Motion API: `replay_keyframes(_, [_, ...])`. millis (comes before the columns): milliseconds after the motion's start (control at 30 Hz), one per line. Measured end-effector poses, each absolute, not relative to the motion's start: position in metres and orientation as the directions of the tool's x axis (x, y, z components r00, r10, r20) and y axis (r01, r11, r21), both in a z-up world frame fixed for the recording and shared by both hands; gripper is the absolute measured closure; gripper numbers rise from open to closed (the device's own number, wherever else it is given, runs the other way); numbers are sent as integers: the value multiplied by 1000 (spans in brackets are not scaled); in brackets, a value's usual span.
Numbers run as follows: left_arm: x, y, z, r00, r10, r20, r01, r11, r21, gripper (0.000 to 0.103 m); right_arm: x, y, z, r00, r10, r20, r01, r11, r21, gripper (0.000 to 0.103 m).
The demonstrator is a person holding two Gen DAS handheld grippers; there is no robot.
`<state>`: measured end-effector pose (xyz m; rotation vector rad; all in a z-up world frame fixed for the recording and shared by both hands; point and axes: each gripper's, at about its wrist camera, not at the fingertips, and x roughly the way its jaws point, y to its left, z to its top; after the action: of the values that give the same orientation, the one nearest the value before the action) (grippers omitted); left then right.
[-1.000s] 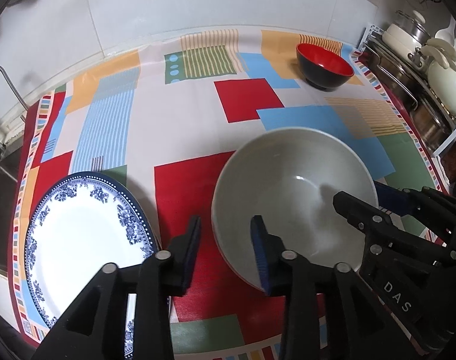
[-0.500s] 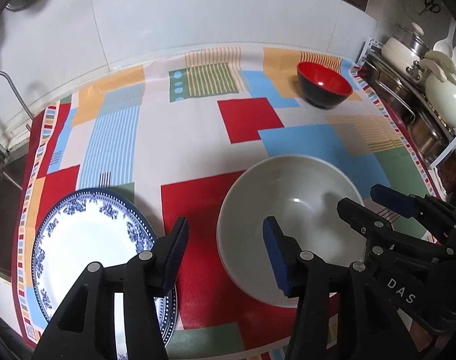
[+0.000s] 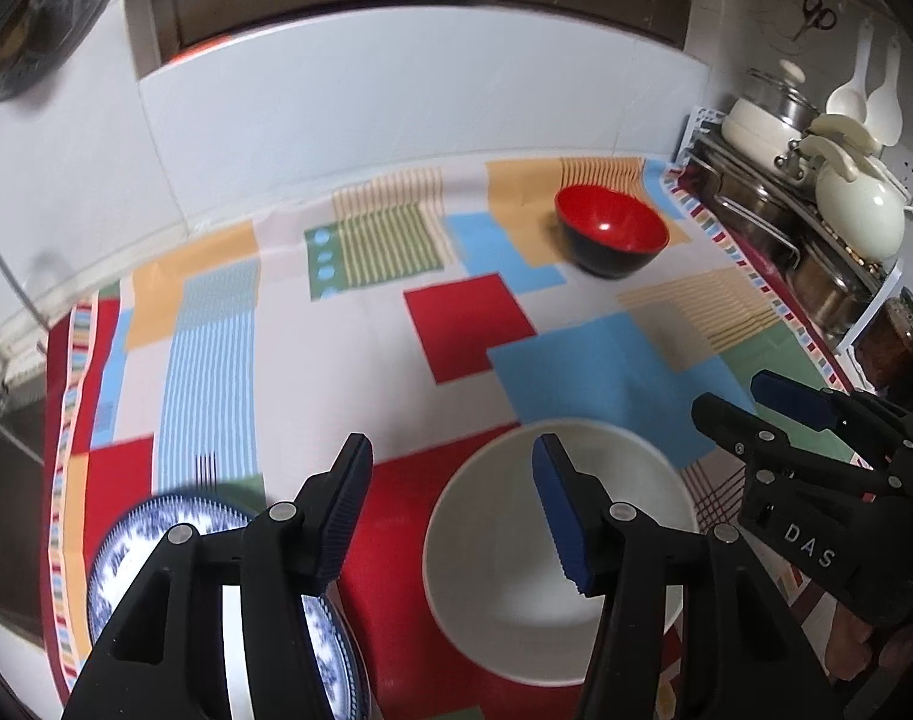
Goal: Organize plates and bowls
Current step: 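Move both tools to the rim of the red-and-black bowl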
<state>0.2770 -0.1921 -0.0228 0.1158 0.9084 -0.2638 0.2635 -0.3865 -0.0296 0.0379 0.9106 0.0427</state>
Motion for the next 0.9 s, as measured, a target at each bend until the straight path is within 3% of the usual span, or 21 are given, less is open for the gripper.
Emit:
replay_keyframes(333, [306,-217,-1,611,-226,-759,360,933,12,48,278,-406,-6,678,1,-735,62,996,58,53])
replay_keyframes(567, [335,-241,2,603,-259,-754,412,911,16,37,297,-422,2,694,-29,-720,105,993,61,53])
replay_keyframes(900, [390,-272,-11,574,-268,-773,450,893,25,35,332,-448,2,699,-84,-710,168,985,49,53])
